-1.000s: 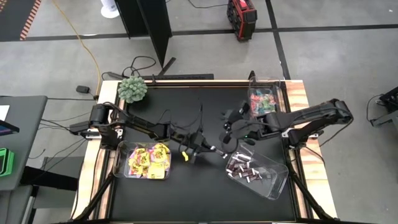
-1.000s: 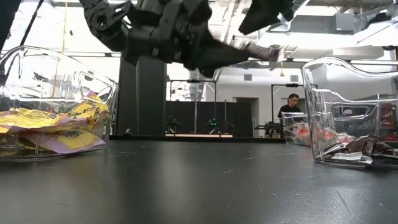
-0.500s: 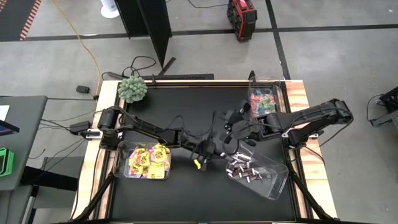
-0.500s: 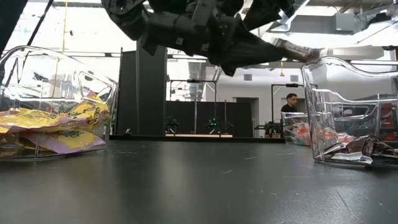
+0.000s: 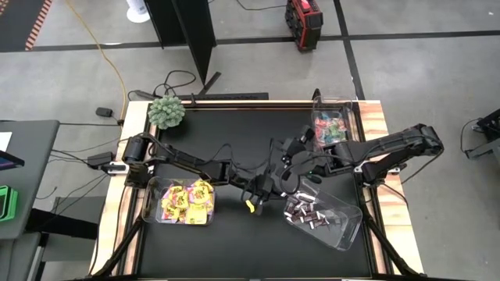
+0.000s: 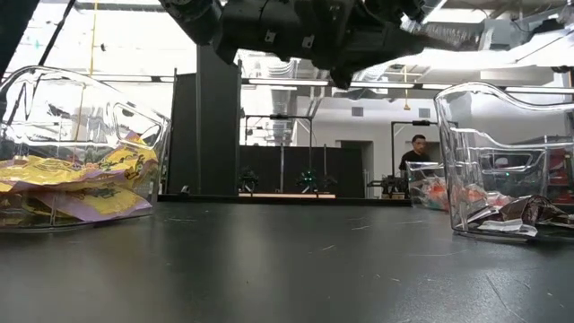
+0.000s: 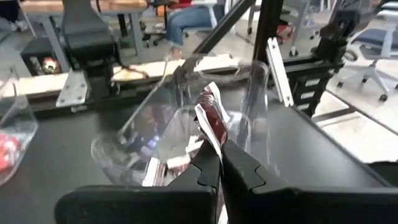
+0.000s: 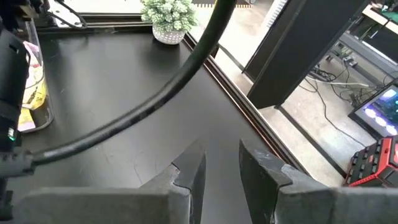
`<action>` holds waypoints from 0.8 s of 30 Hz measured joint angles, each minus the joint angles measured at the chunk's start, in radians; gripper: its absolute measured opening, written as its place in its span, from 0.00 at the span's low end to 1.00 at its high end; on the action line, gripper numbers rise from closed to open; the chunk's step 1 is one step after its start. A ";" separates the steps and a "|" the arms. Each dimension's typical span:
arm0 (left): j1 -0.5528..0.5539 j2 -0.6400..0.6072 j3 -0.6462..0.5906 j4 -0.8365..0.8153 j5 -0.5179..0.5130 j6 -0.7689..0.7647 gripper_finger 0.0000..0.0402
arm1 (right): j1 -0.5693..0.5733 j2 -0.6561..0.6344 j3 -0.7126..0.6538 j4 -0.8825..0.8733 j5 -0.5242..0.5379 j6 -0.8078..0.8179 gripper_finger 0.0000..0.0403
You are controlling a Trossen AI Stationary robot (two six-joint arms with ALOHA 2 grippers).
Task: Sort candy
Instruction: Put the brown candy in the bottom right transparent container
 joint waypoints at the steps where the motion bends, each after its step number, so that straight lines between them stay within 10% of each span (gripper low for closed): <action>1: 0.000 0.000 0.004 0.001 0.005 0.000 0.00 | 0.000 0.000 0.000 0.004 0.000 -0.007 0.28; 14: -0.002 0.000 0.007 -0.031 -0.009 0.022 0.04 | 0.000 0.000 0.000 0.089 0.001 -0.086 0.28; 24: -0.002 0.000 0.007 -0.038 -0.011 0.012 0.50 | 0.000 0.000 0.000 0.088 0.001 -0.088 0.28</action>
